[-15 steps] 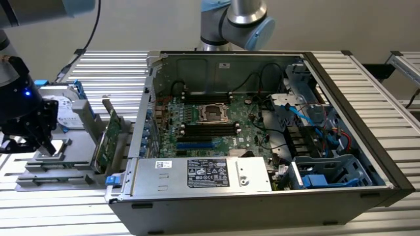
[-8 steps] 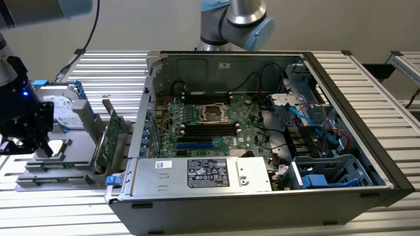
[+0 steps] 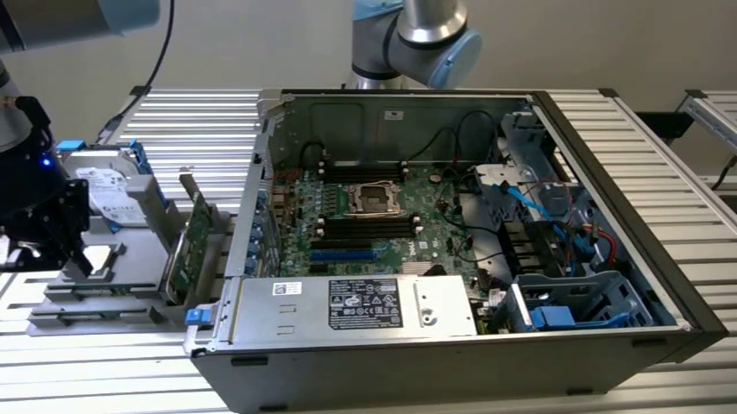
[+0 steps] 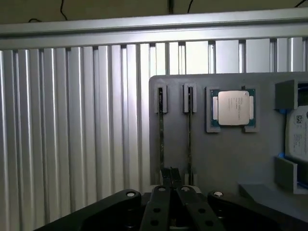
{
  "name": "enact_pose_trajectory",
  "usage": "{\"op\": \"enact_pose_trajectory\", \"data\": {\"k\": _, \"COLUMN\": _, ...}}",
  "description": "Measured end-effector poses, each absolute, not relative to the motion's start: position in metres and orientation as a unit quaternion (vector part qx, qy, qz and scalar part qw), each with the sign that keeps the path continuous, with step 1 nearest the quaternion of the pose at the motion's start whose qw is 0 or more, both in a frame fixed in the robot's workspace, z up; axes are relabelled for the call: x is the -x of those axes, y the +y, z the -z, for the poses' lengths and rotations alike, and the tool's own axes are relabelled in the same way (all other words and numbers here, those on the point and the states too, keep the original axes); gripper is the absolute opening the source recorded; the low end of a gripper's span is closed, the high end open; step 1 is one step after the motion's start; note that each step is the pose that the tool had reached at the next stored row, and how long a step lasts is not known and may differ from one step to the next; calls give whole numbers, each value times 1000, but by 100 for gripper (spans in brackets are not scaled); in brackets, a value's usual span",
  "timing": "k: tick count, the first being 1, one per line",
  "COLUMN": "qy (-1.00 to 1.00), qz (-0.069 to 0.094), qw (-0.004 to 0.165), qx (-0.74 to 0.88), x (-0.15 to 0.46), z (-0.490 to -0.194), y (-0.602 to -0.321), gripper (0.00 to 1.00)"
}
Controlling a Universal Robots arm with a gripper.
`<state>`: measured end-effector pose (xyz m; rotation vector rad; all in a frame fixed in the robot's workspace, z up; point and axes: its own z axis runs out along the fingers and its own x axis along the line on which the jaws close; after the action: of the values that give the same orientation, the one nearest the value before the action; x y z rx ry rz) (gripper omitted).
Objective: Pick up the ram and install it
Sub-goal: 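Pick up the ram and move it above insertion slot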
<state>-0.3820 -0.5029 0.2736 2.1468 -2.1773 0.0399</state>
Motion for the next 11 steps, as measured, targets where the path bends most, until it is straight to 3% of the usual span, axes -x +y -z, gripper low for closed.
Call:
{"op": "enact_pose_trajectory", "data": {"k": 6, "qy": -705, "qz": -14, "qw": 41, "qx": -708, "x": 387, "z": -273, "y": -502, "gripper": 12}}
{"op": "enact_pose_trajectory", "data": {"k": 10, "qy": -705, "qz": -14, "qw": 41, "qx": -708, "x": 387, "z": -272, "y": -502, "gripper": 23}}
{"op": "enact_pose_trajectory", "data": {"k": 11, "qy": -705, "qz": -14, "qw": 41, "qx": -708, "x": 387, "z": -272, "y": -502, "gripper": 30}}
